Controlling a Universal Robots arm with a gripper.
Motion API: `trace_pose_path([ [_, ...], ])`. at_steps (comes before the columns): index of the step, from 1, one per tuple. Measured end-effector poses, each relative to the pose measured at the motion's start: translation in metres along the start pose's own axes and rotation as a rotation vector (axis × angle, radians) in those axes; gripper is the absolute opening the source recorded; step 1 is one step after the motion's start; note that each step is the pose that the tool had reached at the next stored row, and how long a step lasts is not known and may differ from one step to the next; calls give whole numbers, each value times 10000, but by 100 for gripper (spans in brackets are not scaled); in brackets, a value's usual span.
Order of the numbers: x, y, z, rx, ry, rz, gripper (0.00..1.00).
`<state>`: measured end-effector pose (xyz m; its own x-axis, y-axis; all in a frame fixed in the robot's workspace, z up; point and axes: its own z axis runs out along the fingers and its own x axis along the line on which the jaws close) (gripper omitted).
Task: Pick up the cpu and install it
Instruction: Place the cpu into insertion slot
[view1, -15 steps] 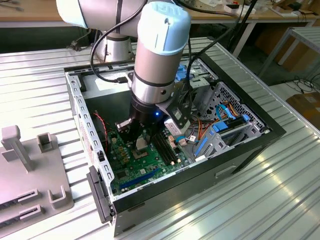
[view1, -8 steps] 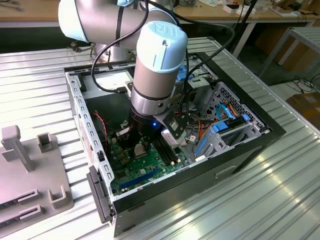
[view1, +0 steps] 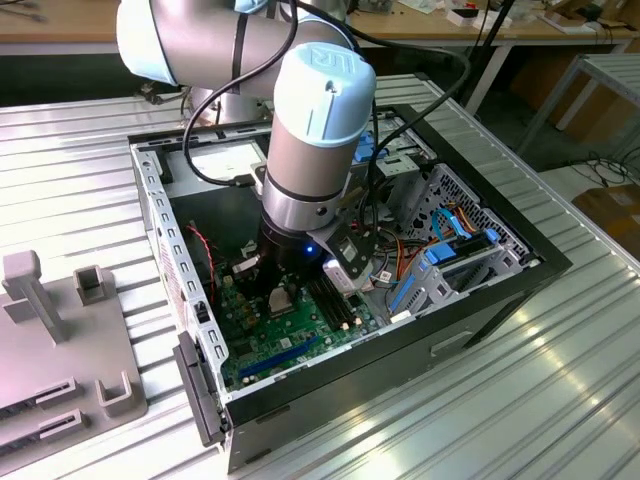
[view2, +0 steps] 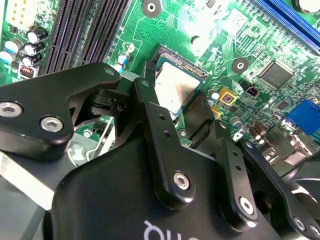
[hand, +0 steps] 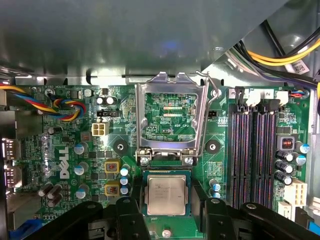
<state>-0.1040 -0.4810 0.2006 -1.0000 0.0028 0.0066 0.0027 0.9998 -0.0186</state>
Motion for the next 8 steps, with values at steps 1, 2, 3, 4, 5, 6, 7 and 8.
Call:
trace_pose_path([
  [1, 0, 0, 0, 0, 0, -1, 47],
  [2, 0, -1, 0, -1, -1, -2, 47],
  [3, 0, -2, 0, 0, 0, -3, 47],
  [4, 0, -4, 0, 0, 0, -3, 47],
  [5, 0, -4, 0, 0, 0, -3, 47],
  [6, 0, -8, 0, 0, 0, -4, 47],
  [7, -3, -8, 0, -1, -1, -6, 47],
  [8, -5, -8, 1, -1, 0, -8, 47],
])
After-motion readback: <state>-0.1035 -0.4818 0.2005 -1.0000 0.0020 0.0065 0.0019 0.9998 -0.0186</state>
